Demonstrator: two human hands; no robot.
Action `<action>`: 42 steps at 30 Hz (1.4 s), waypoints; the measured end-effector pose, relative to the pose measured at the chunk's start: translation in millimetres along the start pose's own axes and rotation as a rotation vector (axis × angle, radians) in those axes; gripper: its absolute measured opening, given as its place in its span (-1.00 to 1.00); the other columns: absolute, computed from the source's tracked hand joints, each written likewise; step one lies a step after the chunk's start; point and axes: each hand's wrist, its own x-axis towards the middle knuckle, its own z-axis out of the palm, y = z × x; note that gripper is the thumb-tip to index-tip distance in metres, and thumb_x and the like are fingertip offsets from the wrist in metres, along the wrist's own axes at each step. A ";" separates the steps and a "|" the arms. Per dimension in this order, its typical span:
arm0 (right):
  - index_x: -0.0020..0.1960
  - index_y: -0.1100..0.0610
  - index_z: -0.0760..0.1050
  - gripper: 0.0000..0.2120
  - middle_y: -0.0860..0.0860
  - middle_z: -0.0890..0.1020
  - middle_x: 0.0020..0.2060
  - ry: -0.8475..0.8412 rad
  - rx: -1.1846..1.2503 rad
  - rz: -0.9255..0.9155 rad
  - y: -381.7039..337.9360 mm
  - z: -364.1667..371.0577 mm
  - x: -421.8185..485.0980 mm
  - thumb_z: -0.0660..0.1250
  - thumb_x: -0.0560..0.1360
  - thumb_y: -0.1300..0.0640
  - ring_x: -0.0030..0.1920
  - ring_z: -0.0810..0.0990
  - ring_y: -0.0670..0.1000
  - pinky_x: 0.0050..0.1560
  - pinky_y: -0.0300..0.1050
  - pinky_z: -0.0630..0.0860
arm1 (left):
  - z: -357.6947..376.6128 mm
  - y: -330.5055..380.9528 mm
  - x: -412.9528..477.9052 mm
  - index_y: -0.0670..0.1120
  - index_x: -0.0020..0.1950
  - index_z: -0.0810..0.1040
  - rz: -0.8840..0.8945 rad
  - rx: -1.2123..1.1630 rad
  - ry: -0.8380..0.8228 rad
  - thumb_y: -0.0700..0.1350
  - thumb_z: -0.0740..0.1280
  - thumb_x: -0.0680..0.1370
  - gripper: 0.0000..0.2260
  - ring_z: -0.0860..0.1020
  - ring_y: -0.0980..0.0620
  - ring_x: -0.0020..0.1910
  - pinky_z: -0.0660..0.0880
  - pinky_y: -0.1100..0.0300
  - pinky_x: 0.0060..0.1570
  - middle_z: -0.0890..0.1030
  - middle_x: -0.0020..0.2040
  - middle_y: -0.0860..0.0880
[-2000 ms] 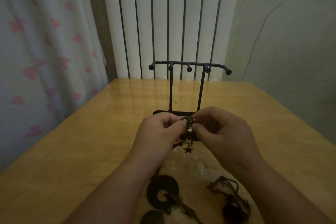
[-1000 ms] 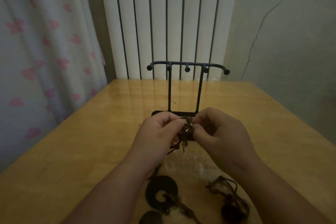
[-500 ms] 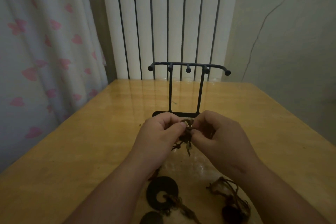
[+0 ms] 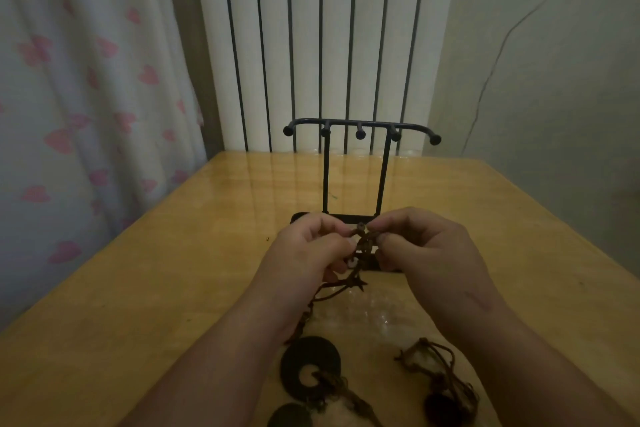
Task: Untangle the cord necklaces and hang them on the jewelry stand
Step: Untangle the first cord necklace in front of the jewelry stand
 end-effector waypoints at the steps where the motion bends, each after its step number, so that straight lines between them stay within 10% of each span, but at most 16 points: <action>1: -0.12 0.06 0.63 -0.83 -0.02 0.69 -0.23 -0.001 0.002 0.003 0.2 0.6 0.1 0.33 0.48 0.29 -0.22 0.65 -0.14 -0.27 -0.36 0.54 | -0.3 0.4 -0.4 0.02 -0.08 0.60 0.002 -0.026 0.010 -0.13 0.40 0.50 -0.95 0.58 0.02 -0.20 0.49 0.10 -0.17 0.65 -0.19 -0.02; 18: -0.08 0.16 0.42 -0.79 0.03 0.53 -0.29 -0.089 0.449 0.195 3.8 -3.1 3.4 0.18 0.46 0.44 -0.38 0.38 -0.02 -0.35 -0.12 0.30 | 0.5 2.6 -0.1 -0.03 0.00 0.48 -0.015 -0.044 0.049 -0.24 0.34 0.57 -0.88 0.71 -0.01 -0.15 0.58 0.16 -0.22 0.68 -0.10 -0.06; 24: -0.19 0.08 0.54 -0.80 0.00 0.47 -0.37 -0.170 0.283 0.183 6.8 -1.7 4.0 0.24 0.23 0.22 -0.37 0.38 -0.01 -0.39 -0.15 0.33 | 3.4 -0.9 0.8 -0.05 -0.05 0.47 0.015 -0.084 0.054 -0.28 0.34 0.57 -0.86 0.70 -0.06 -0.11 0.61 0.14 -0.18 0.63 -0.07 -0.15; 33: -0.11 0.11 0.57 -0.92 0.08 0.62 -0.23 -0.055 -0.064 0.079 7.2 2.0 1.8 0.35 0.51 0.26 -0.43 0.48 -0.26 -0.42 -0.43 0.39 | 5.4 -4.5 3.6 -0.06 -0.01 0.48 0.030 -0.159 0.100 -0.34 0.30 0.57 -0.83 0.69 -0.06 -0.04 0.65 0.00 0.00 0.59 0.01 -0.17; 42: -0.10 0.21 0.48 -0.86 -0.02 0.63 -0.39 -0.132 0.108 0.180 1.3 2.6 -0.3 0.19 0.52 0.38 -0.41 0.44 -0.09 -0.38 -0.25 0.37 | 3.5 -7.0 6.0 -0.07 0.07 0.50 -0.002 -0.212 0.106 -0.34 0.31 0.56 -0.81 0.68 -0.11 -0.04 0.61 0.07 -0.06 0.60 0.01 -0.19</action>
